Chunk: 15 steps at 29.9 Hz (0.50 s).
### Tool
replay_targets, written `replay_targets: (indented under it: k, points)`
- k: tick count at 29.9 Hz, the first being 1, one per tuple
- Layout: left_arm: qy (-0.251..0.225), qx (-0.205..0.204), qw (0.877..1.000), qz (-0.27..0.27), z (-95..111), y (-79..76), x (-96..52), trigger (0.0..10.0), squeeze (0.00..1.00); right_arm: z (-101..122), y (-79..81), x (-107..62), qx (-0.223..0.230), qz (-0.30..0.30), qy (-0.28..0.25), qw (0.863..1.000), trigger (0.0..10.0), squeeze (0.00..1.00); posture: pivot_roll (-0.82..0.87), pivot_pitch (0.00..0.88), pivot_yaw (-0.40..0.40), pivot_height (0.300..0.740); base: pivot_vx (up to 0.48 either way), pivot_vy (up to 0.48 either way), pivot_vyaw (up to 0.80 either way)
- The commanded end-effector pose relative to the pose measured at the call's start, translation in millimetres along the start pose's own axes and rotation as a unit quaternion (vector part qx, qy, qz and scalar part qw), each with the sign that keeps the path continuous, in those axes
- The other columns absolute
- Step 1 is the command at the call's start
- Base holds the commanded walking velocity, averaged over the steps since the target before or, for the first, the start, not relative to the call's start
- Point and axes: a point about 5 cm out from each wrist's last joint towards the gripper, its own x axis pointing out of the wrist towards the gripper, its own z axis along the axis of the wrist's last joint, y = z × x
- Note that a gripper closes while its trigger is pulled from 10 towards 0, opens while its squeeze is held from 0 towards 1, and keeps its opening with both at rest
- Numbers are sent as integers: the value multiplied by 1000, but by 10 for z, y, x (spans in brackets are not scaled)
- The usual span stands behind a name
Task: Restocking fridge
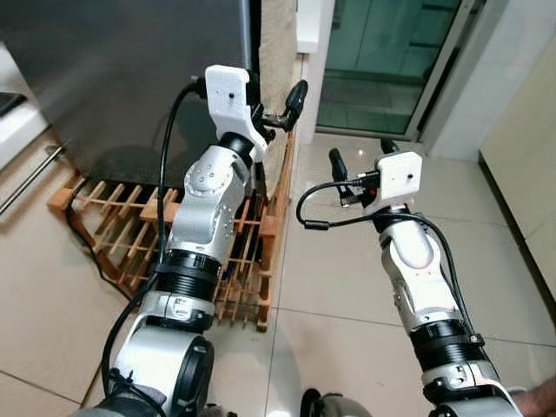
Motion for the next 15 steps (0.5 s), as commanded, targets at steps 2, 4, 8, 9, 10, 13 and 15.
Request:
replay_targets:
  k: [2, 4, 8, 9, 10, 13, 15]
  points:
    - [-5, 7, 1000, -2, 28, -10, 4, 10000, 0, 46, -28, 15, 0, -1, -12, 1000, 10000, 0, -73, 0, -9, 727, 0, 0, 0]
    - [-4, 9, 1000, -3, 23, -12, 3, 10000, 0, 43, -21, 15, 0, 1, -11, 1000, 10000, 0, -72, 0, -10, 727, 0, 0, 0]
    - [-1, 12, 1000, -5, 11, -18, 7, 10000, 0, 39, -12, 20, 0, 2, -11, 1000, 10000, 0, -71, 0, -8, 727, 0, 0, 0]
    - [0, 13, 1000, -5, 10, -18, 9, 10000, 0, 38, -10, 22, 0, 2, -11, 1000, 10000, 0, -71, 0, -8, 727, 0, 0, 0]
    - [1, 14, 1000, -6, 10, -16, 12, 10000, 0, 38, -7, 24, 0, 3, -11, 1000, 10000, 0, -70, 0, -8, 727, 0, 0, 0]
    - [2, 12, 1000, -6, 11, -12, 14, 10000, 0, 37, -2, 25, 1, 4, -11, 1000, 10000, 0, -69, 0, -6, 727, 0, 0, 0]
    - [5, 11, 1000, -8, 9, -10, 14, 10000, 0, 35, 1, 26, 1, 4, -11, 1000, 10000, 0, -68, 0, -4, 727, 0, 0, 0]
